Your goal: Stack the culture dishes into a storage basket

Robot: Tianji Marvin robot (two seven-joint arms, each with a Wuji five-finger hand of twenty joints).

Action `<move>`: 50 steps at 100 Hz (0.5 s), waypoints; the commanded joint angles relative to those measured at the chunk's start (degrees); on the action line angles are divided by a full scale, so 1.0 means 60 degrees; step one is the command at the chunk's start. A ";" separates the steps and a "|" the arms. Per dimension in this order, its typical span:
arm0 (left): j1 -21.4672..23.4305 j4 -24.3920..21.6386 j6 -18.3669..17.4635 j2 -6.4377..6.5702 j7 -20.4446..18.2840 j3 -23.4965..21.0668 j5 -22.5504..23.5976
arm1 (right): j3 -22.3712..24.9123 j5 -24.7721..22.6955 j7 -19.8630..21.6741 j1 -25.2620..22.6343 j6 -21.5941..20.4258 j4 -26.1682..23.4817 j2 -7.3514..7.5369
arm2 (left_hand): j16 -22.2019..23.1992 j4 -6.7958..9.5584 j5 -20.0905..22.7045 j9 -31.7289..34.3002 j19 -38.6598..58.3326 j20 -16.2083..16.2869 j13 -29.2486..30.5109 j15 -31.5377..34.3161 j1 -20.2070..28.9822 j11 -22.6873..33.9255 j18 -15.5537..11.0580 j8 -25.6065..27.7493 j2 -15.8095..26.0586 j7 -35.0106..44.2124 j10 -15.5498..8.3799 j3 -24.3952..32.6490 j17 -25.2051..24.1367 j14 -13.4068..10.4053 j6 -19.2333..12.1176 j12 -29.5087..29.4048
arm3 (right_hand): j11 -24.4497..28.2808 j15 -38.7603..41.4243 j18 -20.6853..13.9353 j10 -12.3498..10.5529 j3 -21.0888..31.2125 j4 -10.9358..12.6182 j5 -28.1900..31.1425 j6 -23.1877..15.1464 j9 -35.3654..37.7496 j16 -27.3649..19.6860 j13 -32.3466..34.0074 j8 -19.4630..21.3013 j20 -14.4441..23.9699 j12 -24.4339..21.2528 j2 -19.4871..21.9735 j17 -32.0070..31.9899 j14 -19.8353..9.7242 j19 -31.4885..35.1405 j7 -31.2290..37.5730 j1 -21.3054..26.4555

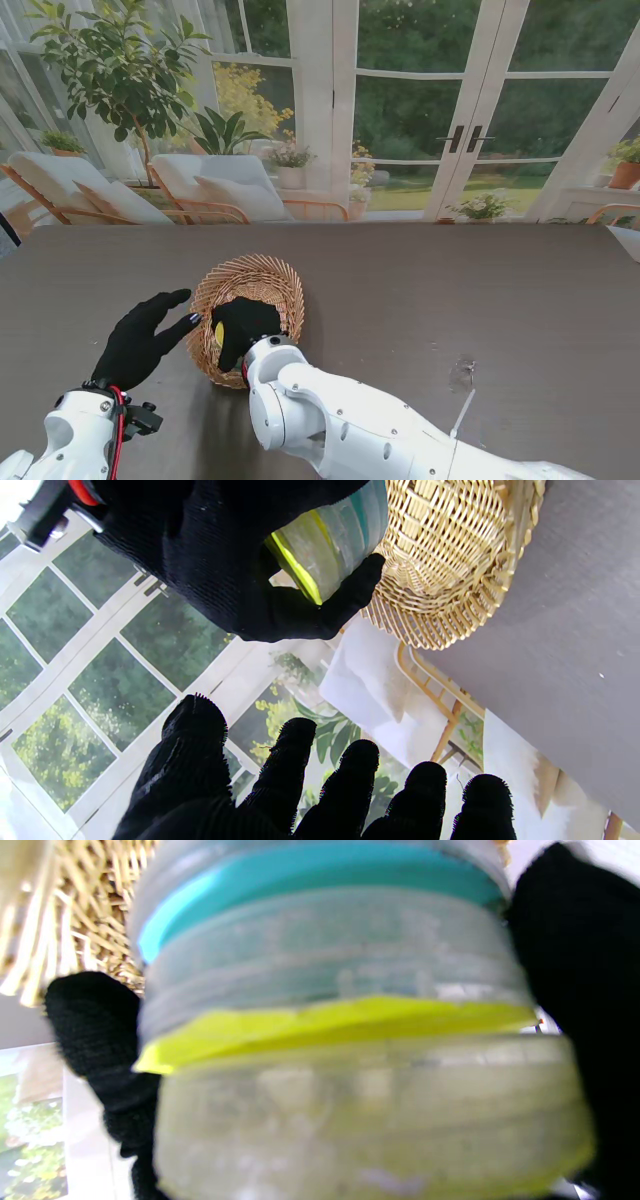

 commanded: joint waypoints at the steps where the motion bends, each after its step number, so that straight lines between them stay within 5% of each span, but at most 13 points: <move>1: 0.0056 -0.0107 0.0053 -0.0085 -0.0002 -0.0040 0.0075 | -0.0036 0.0109 0.0091 0.0170 -0.0103 0.0182 -0.0257 | -0.0074 0.0111 -0.0180 -0.0171 -0.0287 -0.0096 -0.0257 -0.0136 -0.0118 -0.0032 -0.0279 0.0012 0.0267 -0.0113 -0.0129 -0.0190 -0.0104 -0.0126 -0.0057 -0.0009 | 0.1124 0.0686 -0.3212 -0.0488 0.2608 0.0973 0.0868 0.0500 0.0816 0.0080 0.1854 0.0641 0.0034 0.0486 0.0709 0.0337 -0.4372 0.0620 0.1267 0.4414; 50: -0.0353 0.0160 0.0199 -0.0099 0.0042 -0.0056 0.0061 | -0.0300 0.0874 -0.0444 0.1051 -0.0735 0.2568 -0.1412 | -0.0088 0.0107 -0.0145 -0.0199 -0.0291 -0.0087 -0.0334 -0.0144 -0.0089 -0.0034 -0.0488 0.0005 0.0250 -0.0078 -0.0340 -0.0171 -0.0162 -0.0301 -0.0198 -0.0073 | 0.1172 0.0534 -0.3254 -0.0450 0.2549 0.1041 0.0726 0.0568 0.0634 0.0091 0.1780 0.0639 0.0036 0.0410 0.0891 0.0283 -0.4371 0.0441 0.1256 0.4347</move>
